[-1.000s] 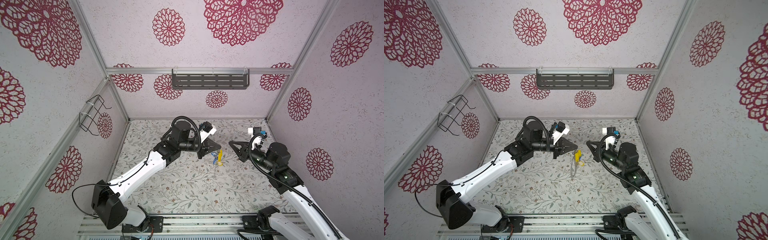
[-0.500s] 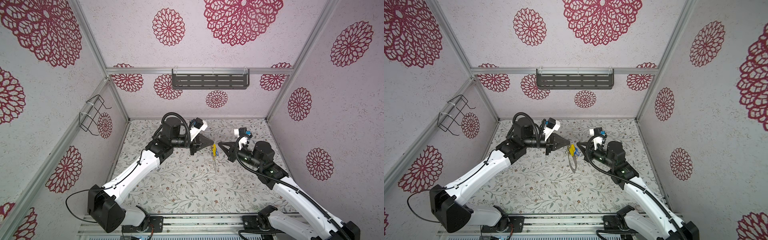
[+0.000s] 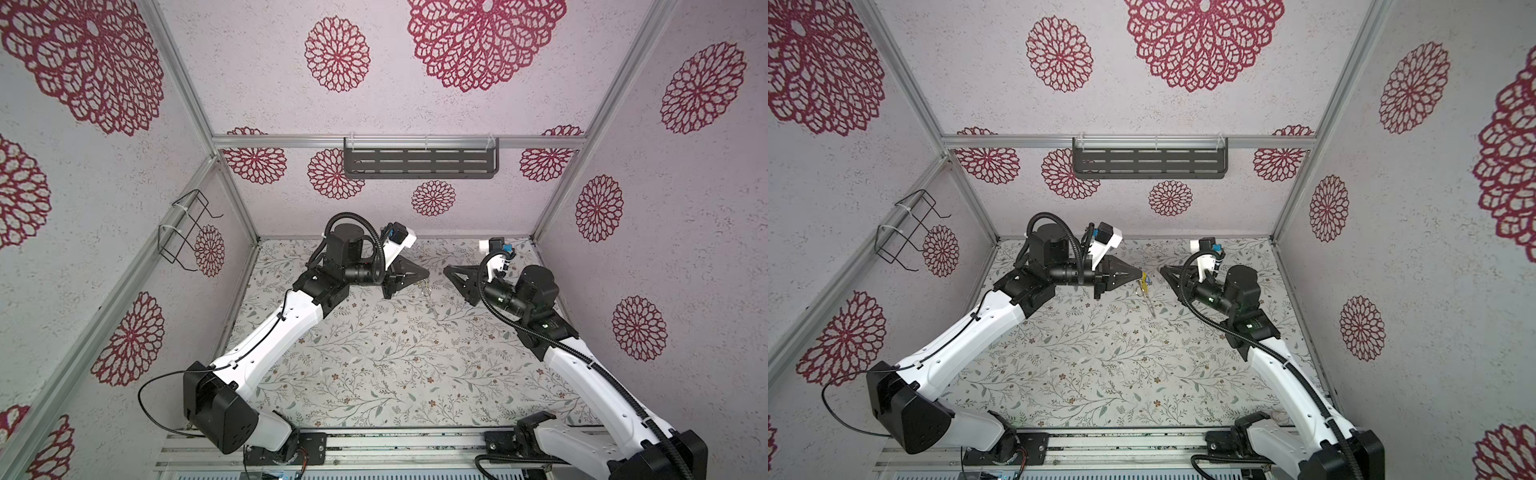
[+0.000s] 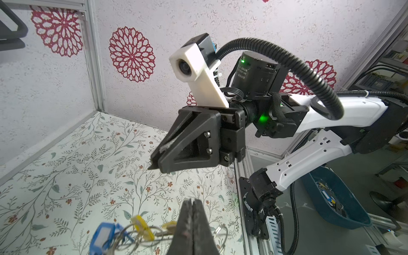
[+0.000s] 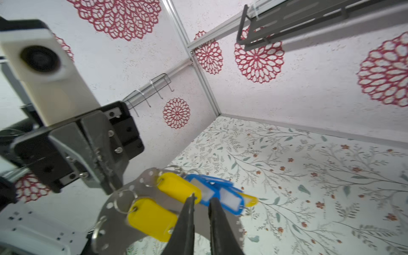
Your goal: Remove the keys from the keyring
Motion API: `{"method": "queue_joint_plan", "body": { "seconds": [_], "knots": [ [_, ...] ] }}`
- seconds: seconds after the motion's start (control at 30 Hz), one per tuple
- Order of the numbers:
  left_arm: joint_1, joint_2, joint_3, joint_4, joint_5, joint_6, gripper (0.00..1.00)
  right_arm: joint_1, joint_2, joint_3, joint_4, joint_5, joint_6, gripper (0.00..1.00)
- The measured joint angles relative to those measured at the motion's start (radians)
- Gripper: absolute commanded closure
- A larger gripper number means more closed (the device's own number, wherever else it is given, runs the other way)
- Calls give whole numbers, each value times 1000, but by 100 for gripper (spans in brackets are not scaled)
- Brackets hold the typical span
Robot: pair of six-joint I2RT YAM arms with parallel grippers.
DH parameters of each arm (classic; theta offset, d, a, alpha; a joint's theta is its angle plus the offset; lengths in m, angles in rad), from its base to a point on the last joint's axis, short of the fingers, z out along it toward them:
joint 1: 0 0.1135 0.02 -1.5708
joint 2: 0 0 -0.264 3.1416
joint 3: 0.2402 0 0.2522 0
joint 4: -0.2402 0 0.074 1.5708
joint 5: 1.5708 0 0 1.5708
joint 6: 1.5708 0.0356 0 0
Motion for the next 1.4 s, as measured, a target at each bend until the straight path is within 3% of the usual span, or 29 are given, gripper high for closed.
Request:
{"method": "queue_joint_plan", "body": {
  "seconds": [0.4, 0.67, 1.0, 1.23, 1.4],
  "knots": [
    [51, 125, 64, 58, 13, -161, 100, -2, 70, -29, 221, -150, 166, 84],
    [175, 126, 10, 340, 92, -356, 100, -11, 321, 48, 385, -212, 310, 61],
    [252, 166, 21, 565, 253, -571, 100, 14, 568, 323, 390, -235, 292, 54],
    [266, 185, 8, 747, 283, -744, 100, 51, 548, 294, 387, -218, 261, 53],
    [266, 185, -26, 780, 281, -758, 100, 48, 461, 283, 277, -187, 172, 50]
  ]
}}
